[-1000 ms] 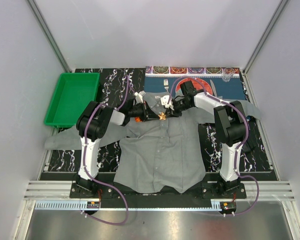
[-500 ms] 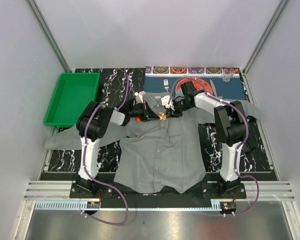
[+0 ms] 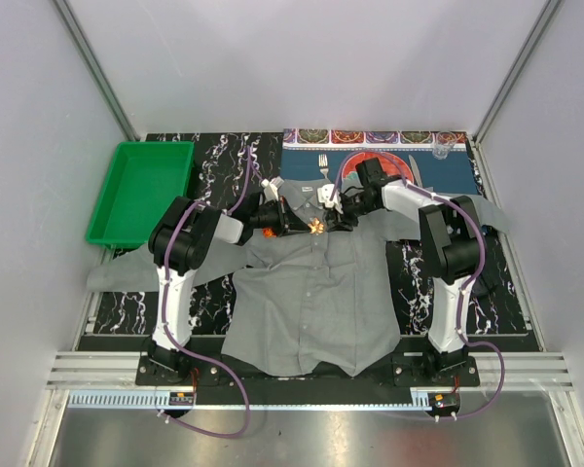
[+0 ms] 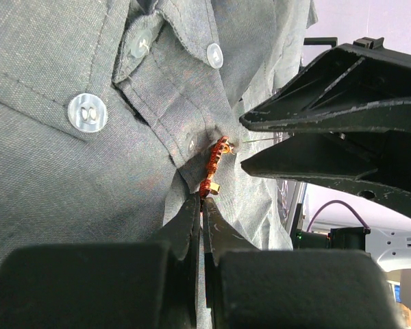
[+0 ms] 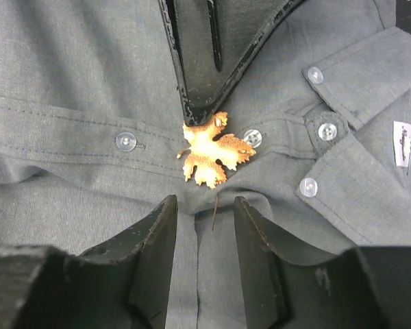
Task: Pin the brooch onto the clothing
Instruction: Pin the brooch to the clothes.
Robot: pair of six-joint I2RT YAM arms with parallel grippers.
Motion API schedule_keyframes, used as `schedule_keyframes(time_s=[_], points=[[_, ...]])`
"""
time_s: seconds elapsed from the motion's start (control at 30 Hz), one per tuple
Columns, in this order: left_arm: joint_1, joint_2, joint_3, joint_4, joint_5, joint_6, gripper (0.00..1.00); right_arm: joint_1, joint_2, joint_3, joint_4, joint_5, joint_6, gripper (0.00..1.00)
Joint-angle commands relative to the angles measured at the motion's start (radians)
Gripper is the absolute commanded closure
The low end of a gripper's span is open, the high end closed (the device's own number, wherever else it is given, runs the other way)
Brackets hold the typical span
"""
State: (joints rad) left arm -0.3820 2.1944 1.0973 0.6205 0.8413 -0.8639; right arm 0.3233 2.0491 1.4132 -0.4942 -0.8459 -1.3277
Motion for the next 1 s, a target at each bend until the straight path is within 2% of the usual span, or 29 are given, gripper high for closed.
schedule_keyframes(time_s=[0.0,0.1,0.17,0.27,0.47,0.7,0.97], points=[[-0.005,-0.019,0.019,0.036,0.025,0.008,1.00,-0.023,-0.066,-0.006,0.016,0.014,0.035,0.54],[-0.005,-0.016,0.019,0.038,0.025,0.008,1.00,-0.039,-0.075,-0.022,0.013,0.024,0.033,0.53],[-0.005,-0.016,0.019,0.039,0.024,0.006,1.00,-0.043,-0.076,-0.028,0.011,0.030,0.022,0.57],[-0.005,-0.016,0.021,0.041,0.024,0.006,1.00,-0.043,-0.064,-0.020,0.013,0.024,0.013,0.69],[-0.005,-0.019,0.019,0.038,0.027,0.008,1.00,-0.036,-0.041,0.029,-0.009,-0.002,0.033,0.80],[-0.005,-0.016,0.022,0.038,0.025,0.006,1.00,-0.012,-0.047,0.024,-0.018,-0.021,0.025,0.87],[-0.005,-0.019,0.019,0.038,0.025,0.012,1.00,0.008,-0.049,0.032,-0.017,-0.035,0.036,0.89]])
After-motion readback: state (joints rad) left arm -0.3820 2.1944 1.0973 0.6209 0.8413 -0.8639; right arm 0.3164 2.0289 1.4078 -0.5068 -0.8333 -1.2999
